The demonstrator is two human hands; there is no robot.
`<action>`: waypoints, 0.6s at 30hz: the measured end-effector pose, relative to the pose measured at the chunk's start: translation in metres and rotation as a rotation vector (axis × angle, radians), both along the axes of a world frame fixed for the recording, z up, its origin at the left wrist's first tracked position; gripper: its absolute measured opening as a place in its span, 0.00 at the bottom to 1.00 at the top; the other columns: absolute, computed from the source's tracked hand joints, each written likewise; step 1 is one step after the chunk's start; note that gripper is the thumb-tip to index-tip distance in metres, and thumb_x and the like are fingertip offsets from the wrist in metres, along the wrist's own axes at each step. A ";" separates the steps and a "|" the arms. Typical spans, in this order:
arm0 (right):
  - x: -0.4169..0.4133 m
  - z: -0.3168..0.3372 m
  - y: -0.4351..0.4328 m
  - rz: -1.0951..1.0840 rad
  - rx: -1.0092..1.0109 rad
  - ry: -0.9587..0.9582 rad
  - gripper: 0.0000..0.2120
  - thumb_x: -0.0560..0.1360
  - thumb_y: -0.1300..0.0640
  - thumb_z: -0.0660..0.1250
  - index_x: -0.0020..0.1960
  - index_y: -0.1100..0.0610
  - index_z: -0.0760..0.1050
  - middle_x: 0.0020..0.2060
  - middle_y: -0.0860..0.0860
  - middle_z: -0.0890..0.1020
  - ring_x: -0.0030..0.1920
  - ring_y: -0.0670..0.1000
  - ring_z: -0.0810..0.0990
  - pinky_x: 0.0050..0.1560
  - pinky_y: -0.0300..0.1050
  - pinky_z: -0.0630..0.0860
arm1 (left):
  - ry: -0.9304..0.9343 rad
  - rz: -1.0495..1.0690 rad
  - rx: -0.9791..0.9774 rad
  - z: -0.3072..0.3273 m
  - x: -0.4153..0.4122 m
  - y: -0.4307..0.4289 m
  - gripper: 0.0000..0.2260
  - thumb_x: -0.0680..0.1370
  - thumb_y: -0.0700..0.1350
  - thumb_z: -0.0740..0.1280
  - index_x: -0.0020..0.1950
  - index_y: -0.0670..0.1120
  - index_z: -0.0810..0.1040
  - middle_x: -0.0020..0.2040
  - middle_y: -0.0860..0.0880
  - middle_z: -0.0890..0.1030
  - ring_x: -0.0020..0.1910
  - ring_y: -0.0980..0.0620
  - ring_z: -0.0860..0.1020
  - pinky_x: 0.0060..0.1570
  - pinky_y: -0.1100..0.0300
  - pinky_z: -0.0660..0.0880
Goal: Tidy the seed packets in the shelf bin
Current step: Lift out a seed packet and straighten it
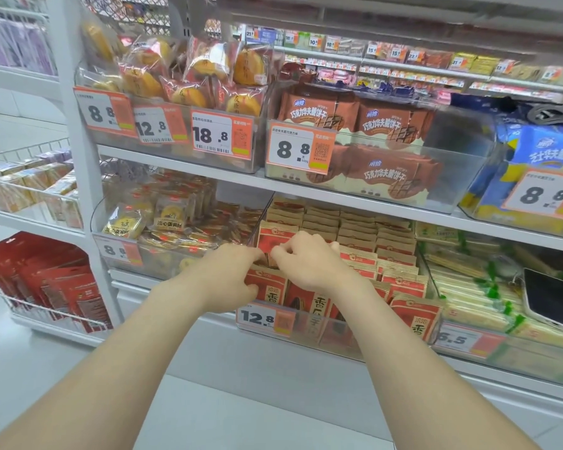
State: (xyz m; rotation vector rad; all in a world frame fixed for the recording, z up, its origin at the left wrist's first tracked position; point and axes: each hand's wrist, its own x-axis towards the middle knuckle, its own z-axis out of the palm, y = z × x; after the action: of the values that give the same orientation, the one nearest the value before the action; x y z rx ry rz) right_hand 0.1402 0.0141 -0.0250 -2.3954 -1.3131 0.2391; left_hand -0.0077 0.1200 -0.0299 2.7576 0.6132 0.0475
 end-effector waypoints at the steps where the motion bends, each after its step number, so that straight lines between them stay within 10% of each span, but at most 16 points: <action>1: 0.001 -0.002 0.002 -0.040 0.100 0.022 0.17 0.80 0.52 0.60 0.34 0.51 0.76 0.33 0.45 0.80 0.44 0.55 0.81 0.63 0.60 0.71 | 0.008 0.022 0.014 0.000 0.000 0.001 0.14 0.80 0.47 0.70 0.65 0.54 0.79 0.55 0.55 0.83 0.49 0.52 0.80 0.53 0.49 0.81; 3: 0.004 -0.006 0.004 -0.152 0.293 0.017 0.10 0.78 0.55 0.64 0.51 0.46 0.84 0.49 0.47 0.85 0.51 0.56 0.83 0.63 0.60 0.78 | 0.009 0.054 0.024 0.000 -0.001 0.002 0.10 0.79 0.50 0.69 0.59 0.56 0.77 0.54 0.54 0.82 0.49 0.51 0.80 0.51 0.46 0.82; 7: 0.004 -0.006 0.011 -0.163 0.209 -0.085 0.29 0.78 0.56 0.67 0.78 0.44 0.69 0.69 0.51 0.77 0.70 0.59 0.72 0.70 0.60 0.65 | -0.001 0.009 0.002 -0.001 -0.001 0.000 0.18 0.80 0.47 0.67 0.69 0.58 0.73 0.59 0.53 0.81 0.55 0.49 0.80 0.55 0.44 0.81; 14: 0.011 -0.007 0.022 -0.223 0.144 -0.034 0.11 0.75 0.58 0.69 0.53 0.45 0.86 0.52 0.46 0.86 0.64 0.58 0.77 0.62 0.55 0.62 | 0.017 -0.006 0.032 -0.005 0.000 -0.002 0.24 0.79 0.50 0.63 0.75 0.63 0.74 0.63 0.55 0.76 0.63 0.48 0.78 0.58 0.44 0.81; 18: 0.014 -0.006 0.019 -0.195 0.180 -0.093 0.08 0.81 0.55 0.70 0.54 0.45 0.87 0.52 0.46 0.86 0.64 0.57 0.77 0.64 0.56 0.63 | 0.019 0.003 0.070 -0.005 0.002 -0.008 0.21 0.81 0.49 0.64 0.74 0.60 0.74 0.62 0.54 0.76 0.62 0.48 0.78 0.57 0.44 0.82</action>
State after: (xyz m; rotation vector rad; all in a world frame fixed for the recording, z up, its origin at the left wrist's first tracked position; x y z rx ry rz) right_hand 0.1540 0.0335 -0.0312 -2.3829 -1.0792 -0.0448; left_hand -0.0053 0.1122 -0.0348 2.8277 0.6317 0.0441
